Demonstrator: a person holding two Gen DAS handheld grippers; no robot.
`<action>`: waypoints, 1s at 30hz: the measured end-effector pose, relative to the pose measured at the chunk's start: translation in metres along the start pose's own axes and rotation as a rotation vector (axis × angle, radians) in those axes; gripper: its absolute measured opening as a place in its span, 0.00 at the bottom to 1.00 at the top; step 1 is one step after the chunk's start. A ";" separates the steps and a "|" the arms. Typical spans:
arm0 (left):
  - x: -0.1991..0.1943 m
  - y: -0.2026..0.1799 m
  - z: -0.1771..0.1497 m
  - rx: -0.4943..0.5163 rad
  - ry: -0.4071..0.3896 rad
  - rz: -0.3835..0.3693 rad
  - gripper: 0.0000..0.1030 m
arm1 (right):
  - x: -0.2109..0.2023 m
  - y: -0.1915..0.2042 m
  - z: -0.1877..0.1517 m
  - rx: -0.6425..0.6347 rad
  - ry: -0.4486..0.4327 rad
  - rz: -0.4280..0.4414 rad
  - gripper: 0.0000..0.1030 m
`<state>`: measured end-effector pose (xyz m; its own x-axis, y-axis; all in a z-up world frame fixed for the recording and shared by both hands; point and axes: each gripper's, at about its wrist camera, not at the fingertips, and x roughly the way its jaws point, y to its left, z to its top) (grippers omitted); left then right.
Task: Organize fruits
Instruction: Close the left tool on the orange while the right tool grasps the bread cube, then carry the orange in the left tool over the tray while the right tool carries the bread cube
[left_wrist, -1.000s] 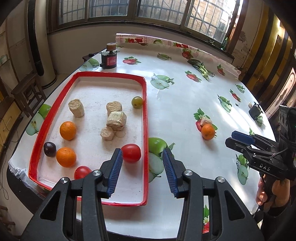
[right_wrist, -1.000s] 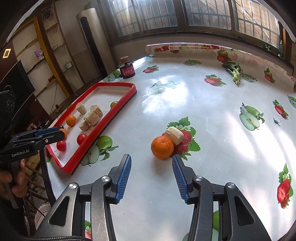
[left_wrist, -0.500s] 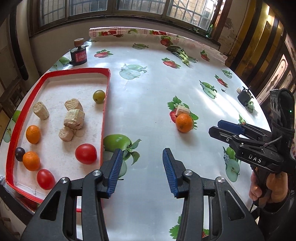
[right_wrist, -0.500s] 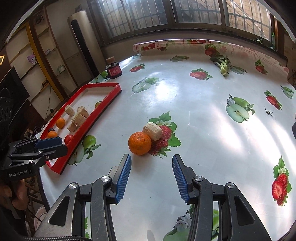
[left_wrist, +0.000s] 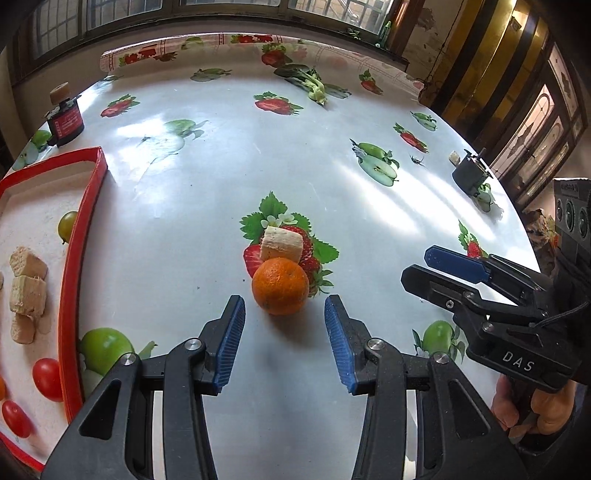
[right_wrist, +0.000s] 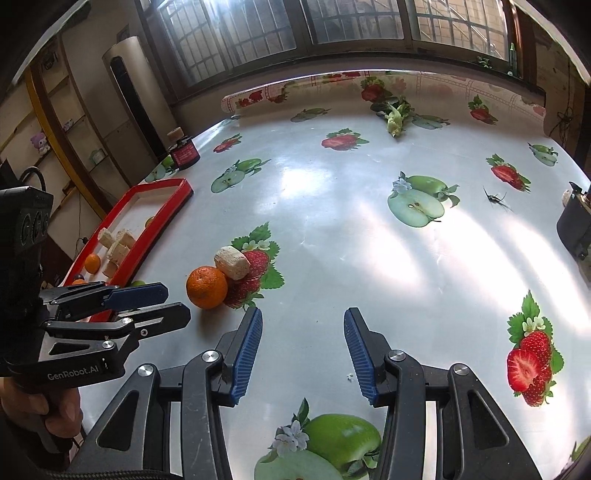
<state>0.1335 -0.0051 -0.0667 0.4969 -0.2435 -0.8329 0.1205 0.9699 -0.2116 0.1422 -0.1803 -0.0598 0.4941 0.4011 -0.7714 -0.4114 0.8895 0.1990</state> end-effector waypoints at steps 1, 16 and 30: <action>0.006 0.000 0.003 -0.001 0.004 -0.001 0.41 | 0.001 -0.002 0.001 0.004 0.000 -0.001 0.47; -0.024 0.047 -0.014 -0.080 -0.042 -0.025 0.31 | 0.041 0.036 0.024 -0.058 0.034 0.054 0.47; -0.055 0.069 -0.019 -0.093 -0.094 0.009 0.31 | 0.084 0.073 0.036 -0.135 0.077 0.030 0.33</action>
<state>0.0984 0.0749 -0.0447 0.5764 -0.2289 -0.7845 0.0373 0.9663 -0.2546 0.1811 -0.0736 -0.0883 0.4220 0.4043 -0.8114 -0.5267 0.8378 0.1435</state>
